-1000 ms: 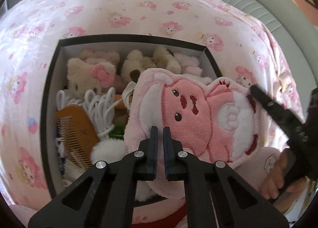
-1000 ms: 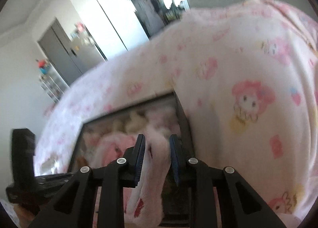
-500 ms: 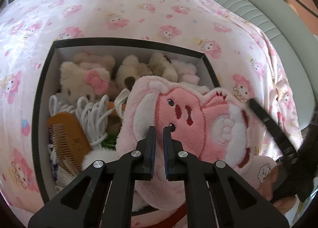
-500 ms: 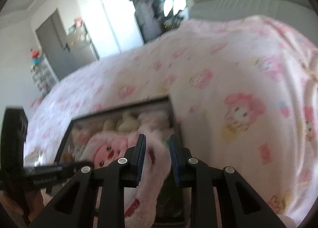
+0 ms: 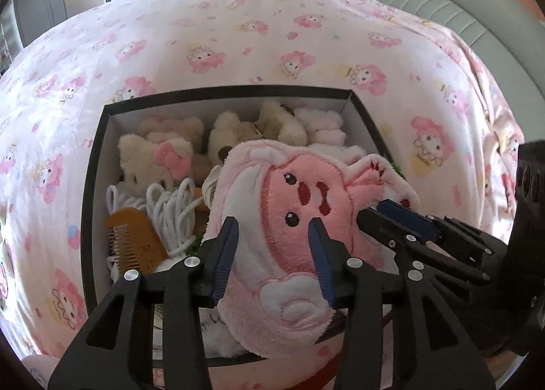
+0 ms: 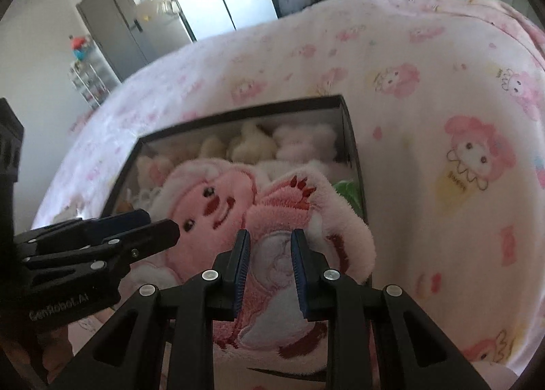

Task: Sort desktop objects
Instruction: 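Lower the pink plush towel into the box and open the right gripper, then move the right gripper from the box to the white dog plush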

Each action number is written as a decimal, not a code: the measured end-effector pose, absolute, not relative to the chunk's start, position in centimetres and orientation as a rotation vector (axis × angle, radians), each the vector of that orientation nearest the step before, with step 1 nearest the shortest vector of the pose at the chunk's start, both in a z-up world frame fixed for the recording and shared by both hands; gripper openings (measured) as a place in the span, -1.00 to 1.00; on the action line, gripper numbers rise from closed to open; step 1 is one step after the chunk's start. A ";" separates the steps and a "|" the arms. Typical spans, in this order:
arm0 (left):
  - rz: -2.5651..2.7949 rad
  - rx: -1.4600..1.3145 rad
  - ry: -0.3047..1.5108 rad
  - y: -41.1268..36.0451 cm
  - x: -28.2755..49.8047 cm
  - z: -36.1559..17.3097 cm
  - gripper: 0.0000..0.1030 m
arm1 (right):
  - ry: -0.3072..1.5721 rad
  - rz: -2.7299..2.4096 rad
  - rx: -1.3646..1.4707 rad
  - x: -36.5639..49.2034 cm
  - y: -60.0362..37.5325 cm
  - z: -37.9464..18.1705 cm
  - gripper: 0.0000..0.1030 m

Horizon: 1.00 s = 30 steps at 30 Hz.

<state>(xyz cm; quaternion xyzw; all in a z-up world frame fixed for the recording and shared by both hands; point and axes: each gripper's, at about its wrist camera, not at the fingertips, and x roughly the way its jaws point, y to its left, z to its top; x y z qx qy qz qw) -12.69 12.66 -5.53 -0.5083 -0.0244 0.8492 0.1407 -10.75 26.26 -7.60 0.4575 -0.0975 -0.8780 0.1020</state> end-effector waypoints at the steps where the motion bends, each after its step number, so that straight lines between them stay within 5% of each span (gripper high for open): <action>1: 2.454 -1.471 -0.072 12.6 -12.7 -5.7 -0.16 | -0.296 -2.585 1.359 -10.9 26.3 -7.7 -0.58; 13: 2.492 -1.441 -0.062 12.6 -12.0 -5.8 -0.16 | -0.344 -2.579 1.379 -10.6 26.6 -7.6 -0.49; 30: 2.678 -1.164 -0.080 9.1 -4.2 4.6 0.09 | -0.221 -2.827 1.155 -3.4 23.4 2.4 0.08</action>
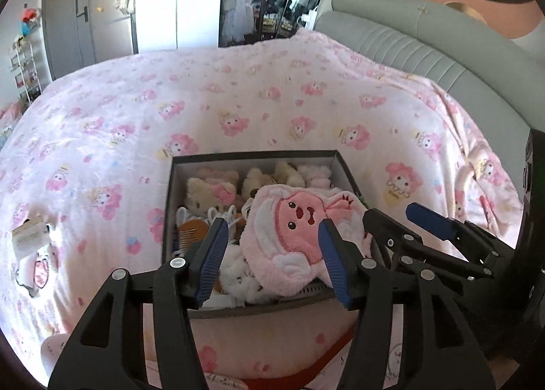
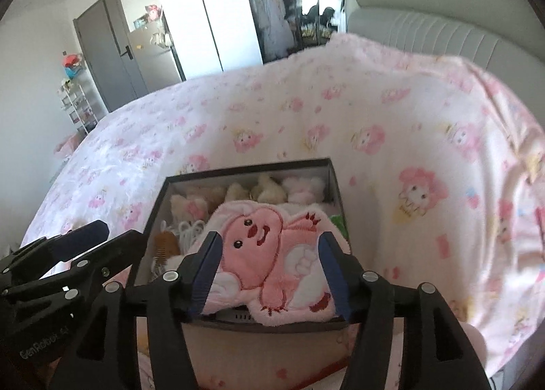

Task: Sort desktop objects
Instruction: 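Move the right gripper from the box to the white dog plush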

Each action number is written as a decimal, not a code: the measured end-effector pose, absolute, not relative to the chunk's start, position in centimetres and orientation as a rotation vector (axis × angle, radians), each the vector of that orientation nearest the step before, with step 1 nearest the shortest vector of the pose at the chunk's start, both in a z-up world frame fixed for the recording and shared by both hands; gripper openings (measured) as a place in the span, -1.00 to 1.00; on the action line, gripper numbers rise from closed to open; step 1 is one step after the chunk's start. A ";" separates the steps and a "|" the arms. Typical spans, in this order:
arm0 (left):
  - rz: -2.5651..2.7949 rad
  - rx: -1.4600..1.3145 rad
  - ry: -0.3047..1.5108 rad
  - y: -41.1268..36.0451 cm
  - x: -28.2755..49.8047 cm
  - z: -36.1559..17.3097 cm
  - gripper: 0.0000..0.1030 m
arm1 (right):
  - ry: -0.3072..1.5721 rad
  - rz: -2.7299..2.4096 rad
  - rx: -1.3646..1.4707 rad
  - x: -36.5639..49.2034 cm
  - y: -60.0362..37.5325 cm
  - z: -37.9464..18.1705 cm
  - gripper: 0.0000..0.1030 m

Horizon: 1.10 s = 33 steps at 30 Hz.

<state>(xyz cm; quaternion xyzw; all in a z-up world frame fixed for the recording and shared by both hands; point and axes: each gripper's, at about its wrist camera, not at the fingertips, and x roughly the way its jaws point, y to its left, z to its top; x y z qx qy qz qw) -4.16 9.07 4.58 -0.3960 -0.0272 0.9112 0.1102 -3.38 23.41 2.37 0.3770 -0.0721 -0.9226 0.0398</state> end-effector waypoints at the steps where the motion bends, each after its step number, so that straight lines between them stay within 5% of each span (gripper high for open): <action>1: 2.679 -1.160 -0.081 8.9 -3.8 4.8 0.09 | -0.215 -2.832 1.151 -3.0 23.2 2.8 0.08; 33: 2.714 -1.204 -0.171 1.3 2.8 5.5 0.09 | -0.079 -2.786 1.152 2.3 15.2 4.1 0.08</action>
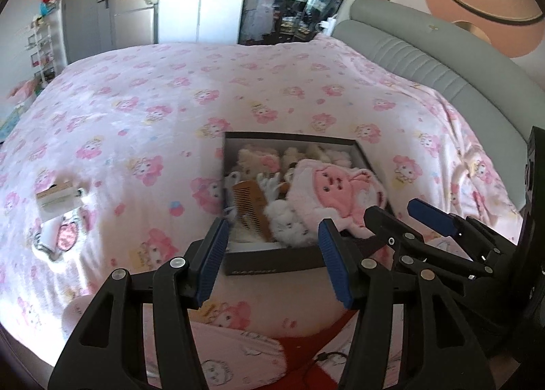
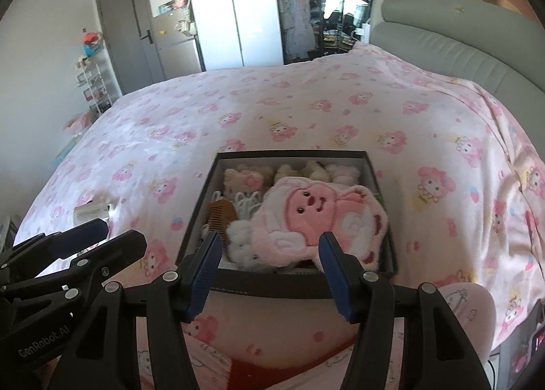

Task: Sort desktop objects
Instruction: 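Move the right gripper from the box to the white dog plush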

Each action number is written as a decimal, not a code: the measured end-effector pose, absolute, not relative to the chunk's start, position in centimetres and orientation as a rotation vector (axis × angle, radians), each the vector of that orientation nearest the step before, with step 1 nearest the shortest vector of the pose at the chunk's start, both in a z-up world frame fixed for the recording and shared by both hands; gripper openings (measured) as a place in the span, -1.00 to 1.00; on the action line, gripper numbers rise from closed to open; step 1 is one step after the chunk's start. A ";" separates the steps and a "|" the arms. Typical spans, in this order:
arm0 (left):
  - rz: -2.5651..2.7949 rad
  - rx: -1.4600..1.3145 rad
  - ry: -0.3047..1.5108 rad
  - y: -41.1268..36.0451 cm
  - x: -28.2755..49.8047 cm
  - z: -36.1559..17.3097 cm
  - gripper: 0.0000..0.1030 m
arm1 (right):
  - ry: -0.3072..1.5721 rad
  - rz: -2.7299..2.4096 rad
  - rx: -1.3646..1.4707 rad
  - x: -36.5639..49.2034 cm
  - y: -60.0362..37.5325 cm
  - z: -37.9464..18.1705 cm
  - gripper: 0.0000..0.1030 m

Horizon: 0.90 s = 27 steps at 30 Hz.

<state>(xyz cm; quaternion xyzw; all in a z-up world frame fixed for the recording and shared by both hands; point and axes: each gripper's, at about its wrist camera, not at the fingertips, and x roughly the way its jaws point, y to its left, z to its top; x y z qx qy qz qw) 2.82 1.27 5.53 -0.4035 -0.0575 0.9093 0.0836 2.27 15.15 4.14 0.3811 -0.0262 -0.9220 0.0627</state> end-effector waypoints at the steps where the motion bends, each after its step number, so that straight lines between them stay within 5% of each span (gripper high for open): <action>1: 2.728 -1.220 -0.167 0.8 2.9 5.6 0.09 | -0.072 -2.776 1.149 2.2 14.5 4.1 0.08; 27: 2.894 -1.365 -0.429 -15.1 3.7 2.3 0.09 | 0.104 -2.501 1.199 -1.6 -1.3 1.4 0.08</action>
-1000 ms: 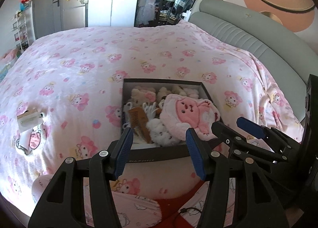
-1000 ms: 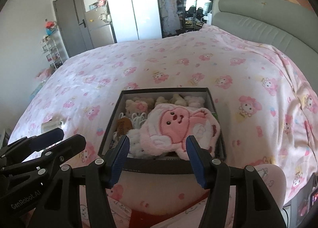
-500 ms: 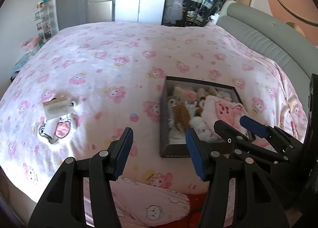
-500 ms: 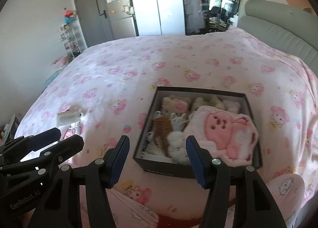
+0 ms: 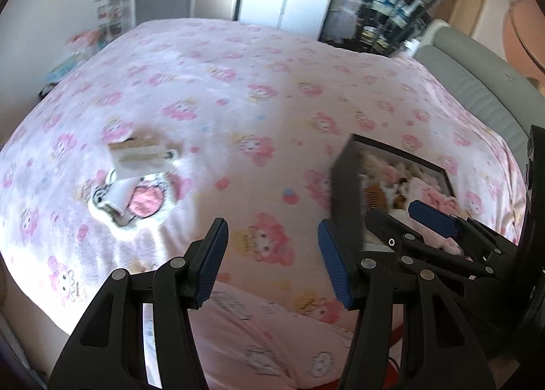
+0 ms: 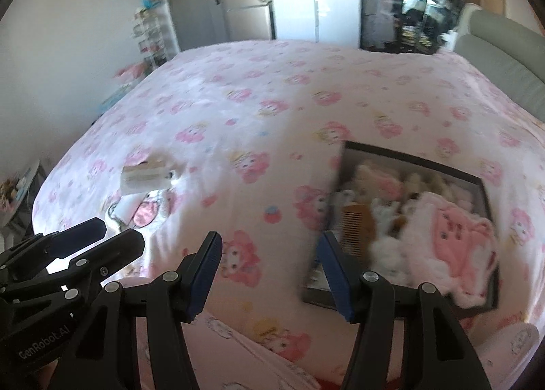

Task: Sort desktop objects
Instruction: 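Move the right gripper from the box to the white dog plush, then grasp the white dog plush beside the cardboard tube with the right gripper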

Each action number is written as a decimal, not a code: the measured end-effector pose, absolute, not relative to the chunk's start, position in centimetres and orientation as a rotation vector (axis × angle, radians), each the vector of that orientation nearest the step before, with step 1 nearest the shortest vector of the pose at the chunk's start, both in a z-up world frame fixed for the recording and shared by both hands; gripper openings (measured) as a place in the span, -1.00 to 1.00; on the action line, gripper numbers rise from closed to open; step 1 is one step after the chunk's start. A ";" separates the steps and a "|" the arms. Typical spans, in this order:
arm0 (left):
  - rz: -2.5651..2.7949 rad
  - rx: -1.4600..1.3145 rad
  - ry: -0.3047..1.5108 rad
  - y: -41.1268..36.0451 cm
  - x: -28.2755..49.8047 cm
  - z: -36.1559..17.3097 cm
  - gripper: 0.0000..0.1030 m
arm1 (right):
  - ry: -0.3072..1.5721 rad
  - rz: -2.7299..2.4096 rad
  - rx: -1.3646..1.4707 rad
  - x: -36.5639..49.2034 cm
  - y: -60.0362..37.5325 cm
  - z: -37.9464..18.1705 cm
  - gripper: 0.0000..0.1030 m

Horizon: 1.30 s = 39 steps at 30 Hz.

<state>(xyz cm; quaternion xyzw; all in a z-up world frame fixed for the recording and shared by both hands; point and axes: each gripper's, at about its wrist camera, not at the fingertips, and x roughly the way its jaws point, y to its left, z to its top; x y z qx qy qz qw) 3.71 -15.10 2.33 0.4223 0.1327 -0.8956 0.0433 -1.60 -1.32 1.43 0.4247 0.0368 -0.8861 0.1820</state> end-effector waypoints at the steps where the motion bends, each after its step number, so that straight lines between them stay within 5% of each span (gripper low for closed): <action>1: -2.719 1.292 0.428 -16.2 3.8 1.8 0.09 | 0.116 -2.483 1.208 -1.8 -2.2 1.1 0.08; 24: -2.398 1.363 0.857 -33.1 2.5 -11.0 0.10 | 0.349 -2.014 1.418 -9.0 -20.7 -11.0 0.08; 31: -2.242 1.342 0.993 -37.3 2.6 -15.8 0.11 | 0.234 -1.867 1.541 -12.5 -22.5 -14.6 0.08; 39: -2.249 1.274 1.197 -39.4 2.1 -18.1 0.09 | 0.308 -1.846 1.545 -13.5 -25.0 -16.7 0.12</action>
